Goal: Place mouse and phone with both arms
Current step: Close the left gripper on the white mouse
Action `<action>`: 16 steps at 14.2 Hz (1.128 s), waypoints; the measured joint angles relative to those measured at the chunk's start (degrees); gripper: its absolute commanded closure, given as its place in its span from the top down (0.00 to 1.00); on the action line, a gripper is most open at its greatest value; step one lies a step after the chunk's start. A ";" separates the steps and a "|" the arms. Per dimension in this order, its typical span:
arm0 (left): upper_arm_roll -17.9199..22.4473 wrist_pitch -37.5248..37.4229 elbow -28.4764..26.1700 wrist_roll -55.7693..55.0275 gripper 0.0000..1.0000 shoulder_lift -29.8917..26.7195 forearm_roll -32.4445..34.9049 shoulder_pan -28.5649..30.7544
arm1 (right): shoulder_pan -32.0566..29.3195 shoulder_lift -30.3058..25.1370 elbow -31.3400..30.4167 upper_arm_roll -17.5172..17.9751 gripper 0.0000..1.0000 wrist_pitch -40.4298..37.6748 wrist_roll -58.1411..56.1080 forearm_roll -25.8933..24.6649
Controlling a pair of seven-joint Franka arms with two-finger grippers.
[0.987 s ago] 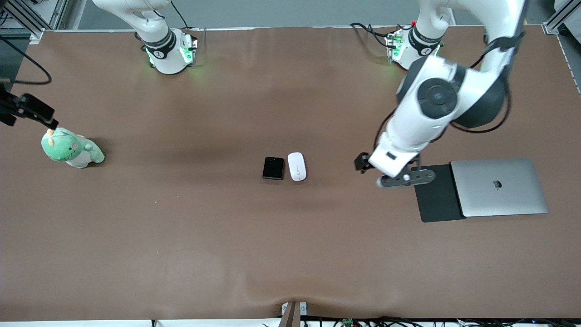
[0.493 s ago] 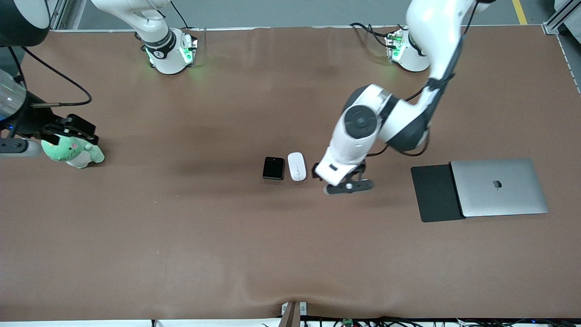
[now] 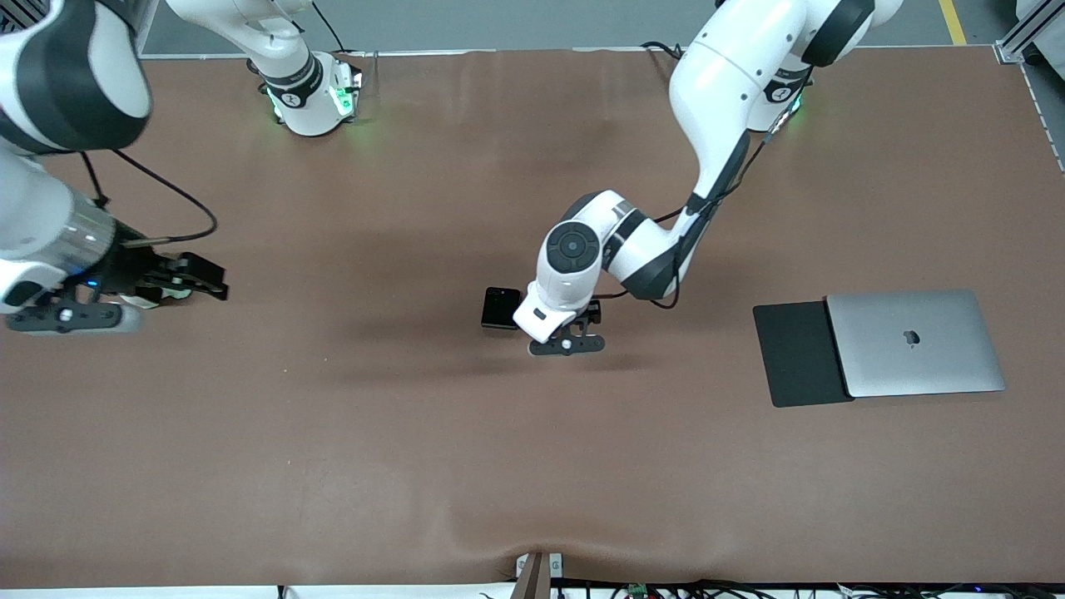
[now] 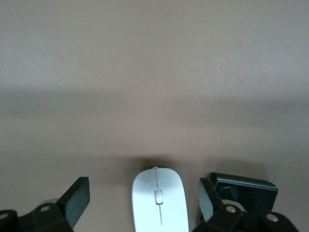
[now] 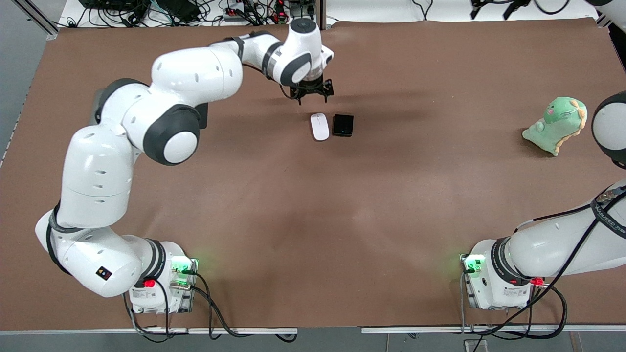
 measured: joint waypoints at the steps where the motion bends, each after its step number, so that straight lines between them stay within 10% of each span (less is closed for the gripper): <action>1: 0.07 0.08 0.14 -0.88 1.00 0.46 0.00 -0.51 | 1.25 0.71 -0.02 0.05 1.00 0.10 0.12 0.84; 16: 0.51 0.03 0.56 -3.43 0.91 3.48 0.00 -2.94 | 7.82 7.52 -0.12 0.15 1.00 4.34 1.22 2.02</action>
